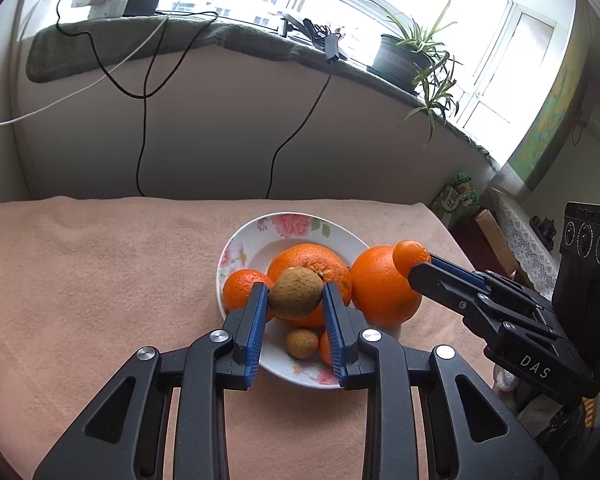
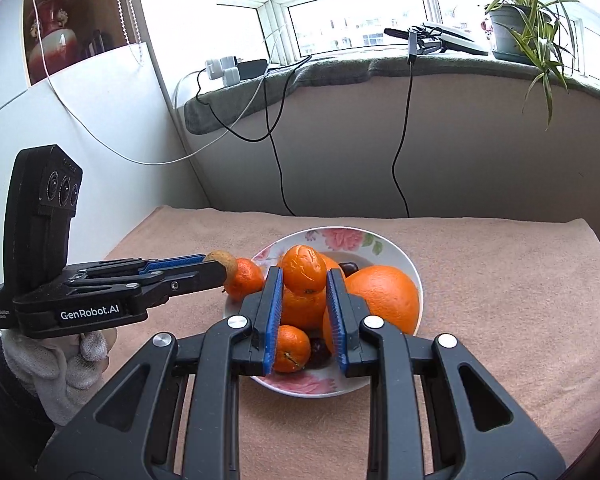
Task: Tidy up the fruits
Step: 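Carry the kiwi in the left gripper and mandarin in the right gripper over the plate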
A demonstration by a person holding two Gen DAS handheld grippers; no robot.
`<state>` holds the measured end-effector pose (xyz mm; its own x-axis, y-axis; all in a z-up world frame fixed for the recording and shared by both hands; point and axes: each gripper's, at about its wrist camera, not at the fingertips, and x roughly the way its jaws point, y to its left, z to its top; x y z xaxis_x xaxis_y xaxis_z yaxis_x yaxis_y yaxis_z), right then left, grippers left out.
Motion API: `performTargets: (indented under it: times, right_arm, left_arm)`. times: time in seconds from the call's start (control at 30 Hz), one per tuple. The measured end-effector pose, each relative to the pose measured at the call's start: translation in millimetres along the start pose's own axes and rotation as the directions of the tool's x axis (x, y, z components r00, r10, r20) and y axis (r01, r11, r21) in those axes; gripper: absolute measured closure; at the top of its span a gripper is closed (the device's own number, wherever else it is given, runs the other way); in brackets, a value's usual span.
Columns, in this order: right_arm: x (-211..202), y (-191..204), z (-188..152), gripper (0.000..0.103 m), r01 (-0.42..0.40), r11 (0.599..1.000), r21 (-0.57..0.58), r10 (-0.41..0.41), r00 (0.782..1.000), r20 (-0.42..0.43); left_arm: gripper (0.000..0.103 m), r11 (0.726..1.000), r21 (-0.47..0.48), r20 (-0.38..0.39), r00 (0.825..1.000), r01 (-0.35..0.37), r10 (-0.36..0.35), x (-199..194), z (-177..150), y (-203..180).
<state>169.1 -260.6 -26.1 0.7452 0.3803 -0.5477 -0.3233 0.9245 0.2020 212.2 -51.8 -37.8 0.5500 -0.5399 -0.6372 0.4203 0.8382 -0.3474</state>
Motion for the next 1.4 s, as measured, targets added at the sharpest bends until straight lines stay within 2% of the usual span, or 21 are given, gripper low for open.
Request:
performTargets:
  times: [0.47,0.9,1.4]
  right_arm:
    - [28.8,-25.8,21.7,0.080,0.004,1.000,0.021,-0.004,1.000,-0.021]
    - [51.1,-31.6,27.7,0.080,0.005,1.000,0.022,-0.004,0.998,-0.060]
    - [57.2,-25.5,24.3,0.080,-0.002,1.000,0.015,0.003,0.997,-0.080]
  left_arm:
    - [0.076,0.999,-0.021,-0.019,0.999,-0.037,0.036,26.9,22.0,19.1]
    - [0.076,0.999,-0.025,-0.049,0.998,-0.038,0.037,45.9,28.6,22.6]
    - [0.076,0.999,-0.004,-0.054,0.998,-0.037,0.037,46.1,29.1,20.1]
